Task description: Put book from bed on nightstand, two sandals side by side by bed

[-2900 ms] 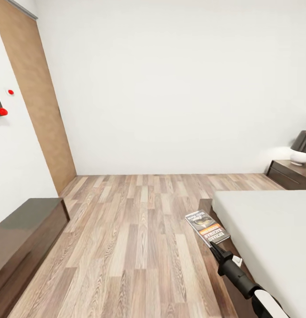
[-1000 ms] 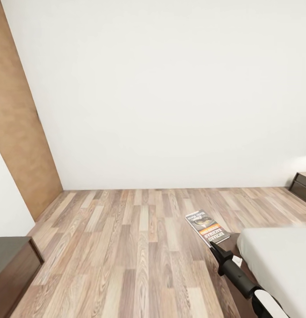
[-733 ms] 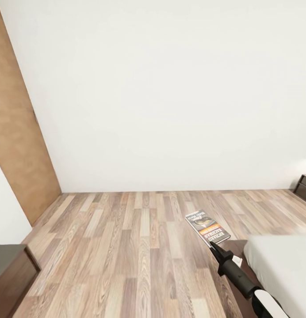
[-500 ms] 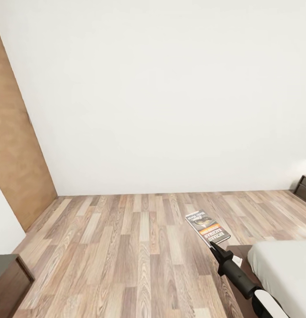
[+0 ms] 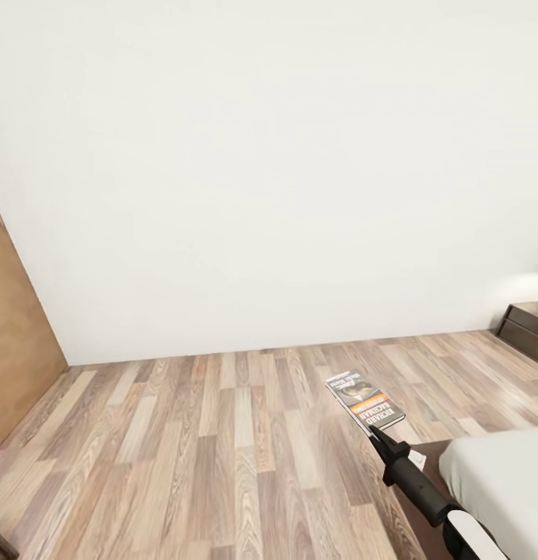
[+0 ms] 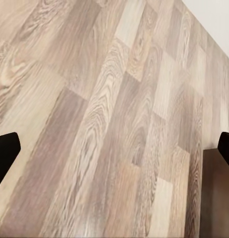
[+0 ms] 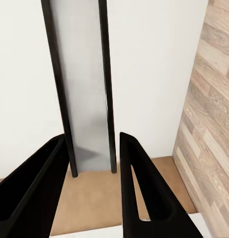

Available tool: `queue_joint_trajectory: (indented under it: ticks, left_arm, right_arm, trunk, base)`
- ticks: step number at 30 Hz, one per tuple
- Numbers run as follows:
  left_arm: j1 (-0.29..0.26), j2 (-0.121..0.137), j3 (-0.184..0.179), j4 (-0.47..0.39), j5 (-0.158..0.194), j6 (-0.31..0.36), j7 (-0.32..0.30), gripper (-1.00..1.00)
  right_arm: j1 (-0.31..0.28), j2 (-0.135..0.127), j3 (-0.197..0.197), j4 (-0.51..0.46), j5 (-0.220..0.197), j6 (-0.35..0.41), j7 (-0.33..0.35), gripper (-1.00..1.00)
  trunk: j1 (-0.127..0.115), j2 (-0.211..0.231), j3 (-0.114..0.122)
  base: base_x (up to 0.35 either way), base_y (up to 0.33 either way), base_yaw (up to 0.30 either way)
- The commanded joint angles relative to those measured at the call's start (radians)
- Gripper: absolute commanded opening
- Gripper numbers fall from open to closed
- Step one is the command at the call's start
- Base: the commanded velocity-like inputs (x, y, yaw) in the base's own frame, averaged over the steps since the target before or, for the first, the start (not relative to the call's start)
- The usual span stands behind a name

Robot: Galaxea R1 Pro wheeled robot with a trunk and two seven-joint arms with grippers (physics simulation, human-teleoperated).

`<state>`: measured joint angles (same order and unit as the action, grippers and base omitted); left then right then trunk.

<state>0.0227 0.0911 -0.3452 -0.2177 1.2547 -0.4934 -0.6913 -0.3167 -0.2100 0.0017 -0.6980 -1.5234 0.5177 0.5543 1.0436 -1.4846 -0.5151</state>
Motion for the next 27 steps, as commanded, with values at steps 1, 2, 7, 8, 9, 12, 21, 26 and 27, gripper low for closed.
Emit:
queue_joint_trajectory:
  ticks: [1,2,7,8,9,12,21,26,27]
  left_arm:
    - [0.0,0.001,-0.008,-0.002,0.009,-0.004,-0.001,1.0]
    - [0.0,0.001,-0.008,-0.002,0.009,-0.004,-0.001,1.0]
    - [0.0,0.001,-0.008,-0.002,0.009,-0.004,-0.002,1.0]
    - [0.0,0.001,-0.008,-0.002,0.009,-0.004,-0.002,1.0]
    - [0.0,0.001,-0.008,-0.002,0.009,-0.004,-0.002,1.0]
    - [0.0,0.001,-0.008,-0.002,0.009,-0.004,-0.002,1.0]
    - [0.0,0.001,-0.008,-0.002,0.009,-0.004,-0.002,1.0]
    - [0.0,0.001,-0.008,-0.002,0.009,-0.004,-0.002,1.0]
    - [0.0,0.001,-0.008,-0.002,0.009,-0.004,-0.002,1.0]
  right_arm:
    - [-0.001,0.0,0.0,0.0,-0.012,0.009,-0.001,-1.0]
    - [-0.001,0.0,0.0,0.0,-0.012,0.009,-0.001,-1.0]
    - [-0.001,0.0,0.0,0.0,-0.012,0.009,-0.001,-1.0]
    - [-0.001,0.0,0.0,0.0,-0.012,0.009,-0.001,-1.0]
    - [-0.001,0.0,-0.001,0.0,-0.012,0.009,-0.001,-1.0]
    - [-0.001,0.0,-0.001,0.0,-0.012,0.009,-0.001,-1.0]
    - [-0.001,0.0,-0.002,0.0,-0.012,0.009,-0.001,-1.0]
    - [-0.001,0.0,-0.004,0.0,-0.013,0.009,-0.001,-1.0]
    - [-0.001,0.0,-0.005,0.0,-0.013,0.009,-0.001,-1.0]
  trunk:
    - [0.001,0.0,-0.001]
    - [0.001,0.0,-0.001]
    - [0.001,0.0,-0.001]
    - [0.001,0.0,-0.001]
    - [0.001,0.0,-0.001]
    - [0.001,0.0,-0.001]
    - [0.001,0.0,-0.001]
    - [0.001,0.0,-0.001]
    - [0.001,0.0,-0.001]
  base:
    - [0.302,0.191,-0.212]
    - [0.301,0.192,-0.213]
    - [0.296,0.2,-0.216]
    - [0.289,0.21,-0.218]
    - [0.288,0.212,-0.219]
    - [0.286,0.215,-0.219]
    - [0.281,0.222,-0.219]
    - [0.27,0.233,-0.213]
    - [0.266,0.236,-0.209]
